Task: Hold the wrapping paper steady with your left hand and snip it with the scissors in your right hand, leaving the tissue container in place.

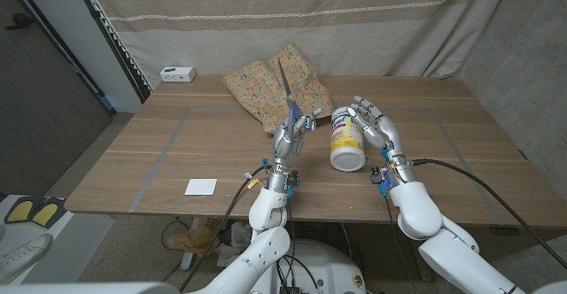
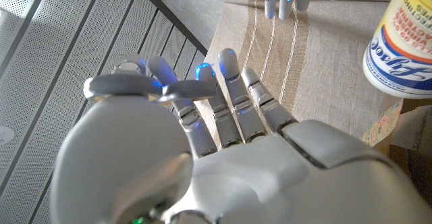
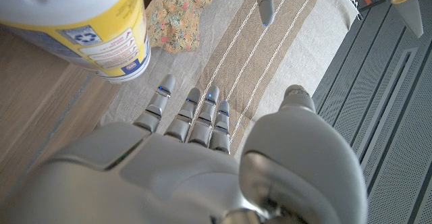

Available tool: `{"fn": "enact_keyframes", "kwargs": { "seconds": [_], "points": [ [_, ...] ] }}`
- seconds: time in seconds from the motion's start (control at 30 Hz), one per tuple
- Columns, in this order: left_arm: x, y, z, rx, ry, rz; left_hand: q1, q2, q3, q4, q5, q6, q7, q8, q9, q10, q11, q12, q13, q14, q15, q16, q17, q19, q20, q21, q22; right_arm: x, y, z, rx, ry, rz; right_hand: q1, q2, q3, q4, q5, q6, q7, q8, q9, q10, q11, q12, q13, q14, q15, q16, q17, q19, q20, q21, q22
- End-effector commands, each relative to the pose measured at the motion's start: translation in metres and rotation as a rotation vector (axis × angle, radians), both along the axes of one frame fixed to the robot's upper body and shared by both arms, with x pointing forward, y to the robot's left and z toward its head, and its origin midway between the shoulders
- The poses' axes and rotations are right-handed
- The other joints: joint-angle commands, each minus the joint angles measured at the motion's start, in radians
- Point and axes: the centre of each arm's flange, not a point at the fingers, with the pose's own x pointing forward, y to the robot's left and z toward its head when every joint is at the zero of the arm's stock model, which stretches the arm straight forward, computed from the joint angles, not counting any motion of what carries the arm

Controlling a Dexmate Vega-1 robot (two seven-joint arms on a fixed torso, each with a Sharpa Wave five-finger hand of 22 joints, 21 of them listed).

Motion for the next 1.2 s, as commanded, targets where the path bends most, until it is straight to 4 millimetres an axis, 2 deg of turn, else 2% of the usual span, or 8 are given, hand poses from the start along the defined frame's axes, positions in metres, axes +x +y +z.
{"fn": "enact_keyframes", "kwargs": {
  "seconds": [0.03,0.2,0.23,0.4,0.47,0.73,0.87,1.2],
  "points": [
    [-0.002,0.009,-0.007,-0.054,0.016,0.025,-0.030,-0.001,-0.047,0.013,0.044,-0.001,0.011,-0.032,-0.056,0.103,-0.106,-0.066,-0.070,0.017,-0.138,-0.047,-0.027,0.009,-0.008,-0.002,-0.006,-0.004,0.004,0.004,-0.015,-0.014,0.004,-0.001,0.006,-0.003,-0.005,0.008,-0.002,0.002,0.008,0.001,0.000,-0.003,-0.003,-0.001,-0.005,-0.015,0.001,0.002,-0.009,0.006,-0.004,0.003],
    [-0.001,0.011,-0.010,-0.058,0.025,0.025,-0.049,-0.005,-0.078,0.020,0.061,0.004,0.023,-0.051,-0.094,0.123,-0.106,-0.080,-0.088,0.028,-0.138,-0.067,-0.037,0.010,-0.004,-0.006,-0.010,-0.005,0.005,0.005,-0.020,-0.016,-0.003,-0.003,0.006,-0.005,-0.006,0.009,-0.003,0.004,0.009,0.000,0.000,-0.004,-0.003,-0.001,-0.004,-0.014,0.002,0.000,-0.009,0.007,-0.006,0.003],
    [0.000,0.012,-0.011,-0.063,0.028,0.029,-0.058,-0.008,-0.090,0.023,0.066,-0.005,0.035,-0.058,-0.101,0.119,-0.106,-0.091,-0.098,0.026,-0.137,-0.078,-0.043,0.011,-0.002,-0.007,-0.011,-0.005,0.005,0.005,-0.022,-0.016,-0.002,-0.003,0.006,-0.005,-0.006,0.009,-0.003,0.004,0.009,0.000,-0.001,-0.004,-0.003,-0.001,-0.005,-0.013,0.002,-0.001,-0.009,0.007,-0.006,0.003],
    [0.002,0.015,-0.012,-0.064,0.035,0.037,-0.080,-0.012,-0.125,0.029,0.075,-0.018,0.038,-0.075,-0.120,0.101,-0.106,-0.123,-0.124,0.020,-0.138,-0.111,-0.067,0.014,-0.001,-0.011,-0.016,-0.006,0.007,0.007,-0.027,-0.019,-0.003,-0.004,0.006,-0.007,-0.006,0.010,-0.007,0.005,0.008,0.000,-0.001,-0.001,-0.003,-0.001,-0.004,-0.013,0.002,-0.002,-0.009,0.008,-0.008,0.003],
    [0.003,0.016,-0.012,-0.073,0.036,0.033,-0.086,-0.008,-0.147,0.030,0.082,-0.043,0.041,-0.099,-0.142,0.082,-0.107,-0.155,-0.154,0.015,-0.139,-0.136,-0.085,0.014,0.002,-0.013,-0.019,-0.006,0.007,0.008,-0.029,-0.021,-0.004,-0.005,0.006,-0.008,-0.006,0.010,-0.013,0.009,0.006,-0.001,-0.001,-0.003,-0.002,-0.001,-0.004,-0.013,0.003,-0.003,-0.009,0.008,-0.008,0.003],
    [0.007,0.018,-0.013,-0.082,0.037,0.035,-0.097,-0.009,-0.188,0.031,0.091,-0.020,0.051,-0.107,-0.169,0.105,-0.106,-0.166,-0.168,0.032,-0.138,-0.155,-0.095,0.020,0.003,-0.017,-0.024,-0.005,0.010,0.010,-0.039,-0.021,-0.008,-0.008,0.005,-0.011,-0.007,0.012,-0.022,0.013,0.004,-0.002,-0.007,0.002,-0.004,-0.002,-0.005,-0.011,0.003,-0.005,-0.009,0.010,-0.011,0.003],
    [0.009,0.020,-0.014,-0.083,0.043,0.037,-0.110,-0.011,-0.222,0.035,0.090,-0.033,0.052,-0.128,-0.193,0.107,-0.106,-0.191,-0.199,0.038,-0.138,-0.178,-0.116,0.022,0.002,-0.020,-0.029,-0.005,0.011,0.011,-0.041,-0.025,-0.010,-0.010,0.004,-0.013,-0.007,0.012,-0.023,0.014,0.004,-0.002,-0.010,0.002,-0.005,-0.003,-0.005,-0.011,0.003,-0.006,-0.009,0.010,-0.012,0.003],
    [0.003,0.037,-0.019,-0.068,0.090,0.107,-0.145,-0.022,-0.310,0.036,0.070,-0.023,0.075,-0.141,-0.213,0.142,-0.106,-0.207,-0.228,0.065,-0.137,-0.211,-0.149,0.040,0.004,-0.022,-0.038,-0.005,0.014,0.010,-0.036,-0.022,-0.014,-0.012,0.003,-0.016,-0.008,0.014,-0.025,0.016,0.006,-0.003,-0.012,0.000,-0.006,-0.004,-0.006,-0.011,0.004,-0.009,-0.010,0.011,-0.015,0.003]
  ]
}}
